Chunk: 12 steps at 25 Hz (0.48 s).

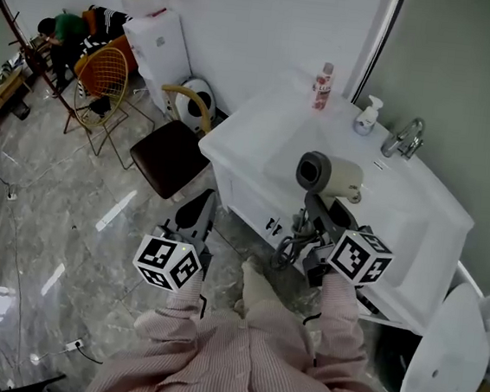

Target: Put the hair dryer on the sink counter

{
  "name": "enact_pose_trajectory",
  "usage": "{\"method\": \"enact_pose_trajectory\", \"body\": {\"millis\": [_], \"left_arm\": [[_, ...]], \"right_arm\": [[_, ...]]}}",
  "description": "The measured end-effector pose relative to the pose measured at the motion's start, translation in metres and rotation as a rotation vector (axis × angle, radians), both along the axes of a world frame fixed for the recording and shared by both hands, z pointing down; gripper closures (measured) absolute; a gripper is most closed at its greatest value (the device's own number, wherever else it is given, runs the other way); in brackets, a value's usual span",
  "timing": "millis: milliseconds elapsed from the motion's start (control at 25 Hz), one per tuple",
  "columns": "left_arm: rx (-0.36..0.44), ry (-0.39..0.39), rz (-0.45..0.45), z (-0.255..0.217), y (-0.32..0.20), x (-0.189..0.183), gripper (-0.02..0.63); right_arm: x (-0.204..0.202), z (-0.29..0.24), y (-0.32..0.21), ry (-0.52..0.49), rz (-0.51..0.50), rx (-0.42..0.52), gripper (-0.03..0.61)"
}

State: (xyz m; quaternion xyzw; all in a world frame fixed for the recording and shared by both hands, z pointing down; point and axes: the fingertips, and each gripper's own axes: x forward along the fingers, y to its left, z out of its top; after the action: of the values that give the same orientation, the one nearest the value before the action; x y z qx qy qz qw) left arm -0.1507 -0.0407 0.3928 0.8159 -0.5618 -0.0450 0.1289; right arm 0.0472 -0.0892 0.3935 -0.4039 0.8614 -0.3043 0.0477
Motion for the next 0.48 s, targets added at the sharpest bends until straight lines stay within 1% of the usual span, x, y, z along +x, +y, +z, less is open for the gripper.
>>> {"method": "enact_pose_trajectory", "body": {"millis": [240,480], "left_arm": [[-0.011,0.005,-0.018,0.011,-0.039,-0.014,0.617],[-0.025,0.007,-0.031,0.014,-0.099,-0.029,0.617]], "right_arm": [[-0.014,0.015,-0.046,-0.02,-0.009,-0.035,0.422],[-0.031,0.022,-0.111,-0.035,-0.021,-0.07,0.422]]}}
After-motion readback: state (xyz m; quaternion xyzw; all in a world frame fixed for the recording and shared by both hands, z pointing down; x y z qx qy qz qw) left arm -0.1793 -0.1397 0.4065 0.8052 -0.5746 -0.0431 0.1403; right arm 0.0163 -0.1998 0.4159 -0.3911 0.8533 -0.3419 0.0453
